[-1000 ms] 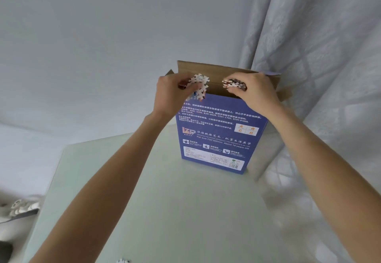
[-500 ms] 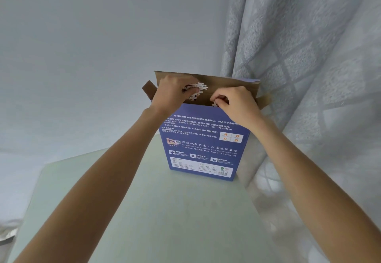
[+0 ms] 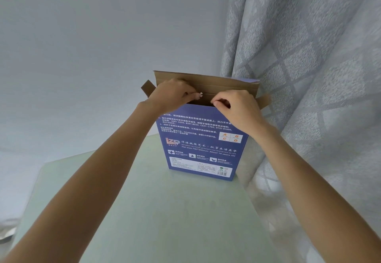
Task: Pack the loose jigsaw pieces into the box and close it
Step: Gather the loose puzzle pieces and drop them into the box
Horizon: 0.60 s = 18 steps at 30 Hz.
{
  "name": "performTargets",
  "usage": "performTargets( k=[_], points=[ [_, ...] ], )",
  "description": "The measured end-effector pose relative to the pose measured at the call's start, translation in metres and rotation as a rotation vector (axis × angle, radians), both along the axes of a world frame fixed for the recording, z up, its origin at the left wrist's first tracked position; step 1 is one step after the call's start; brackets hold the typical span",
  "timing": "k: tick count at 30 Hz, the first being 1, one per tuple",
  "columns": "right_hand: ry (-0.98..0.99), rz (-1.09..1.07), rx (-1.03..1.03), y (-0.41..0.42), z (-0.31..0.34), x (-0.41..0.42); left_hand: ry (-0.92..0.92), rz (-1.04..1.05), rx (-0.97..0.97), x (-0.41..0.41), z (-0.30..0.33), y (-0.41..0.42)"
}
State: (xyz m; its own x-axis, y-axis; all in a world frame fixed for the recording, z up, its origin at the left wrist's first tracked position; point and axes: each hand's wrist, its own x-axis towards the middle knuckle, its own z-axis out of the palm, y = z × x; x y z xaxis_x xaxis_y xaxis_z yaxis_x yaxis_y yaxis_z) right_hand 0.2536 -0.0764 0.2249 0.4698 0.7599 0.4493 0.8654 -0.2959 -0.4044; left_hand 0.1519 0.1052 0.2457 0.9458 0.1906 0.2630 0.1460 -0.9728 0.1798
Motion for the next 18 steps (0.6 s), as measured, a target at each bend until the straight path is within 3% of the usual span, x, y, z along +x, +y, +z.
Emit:
performTargets(
  k=[5,13,18],
  points=[
    [-0.010,0.012,0.011,-0.002,-0.001,-0.003,-0.054,-0.055,0.033,-0.006,0.000,-0.004],
    [-0.186,0.061,0.291,-0.017,0.006,-0.041,-0.549,-0.066,0.101,-0.068,-0.021,-0.024],
    [-0.154,0.148,0.267,-0.036,-0.033,-0.106,-0.482,0.154,-0.141,-0.159,-0.075,-0.057]
  ],
)
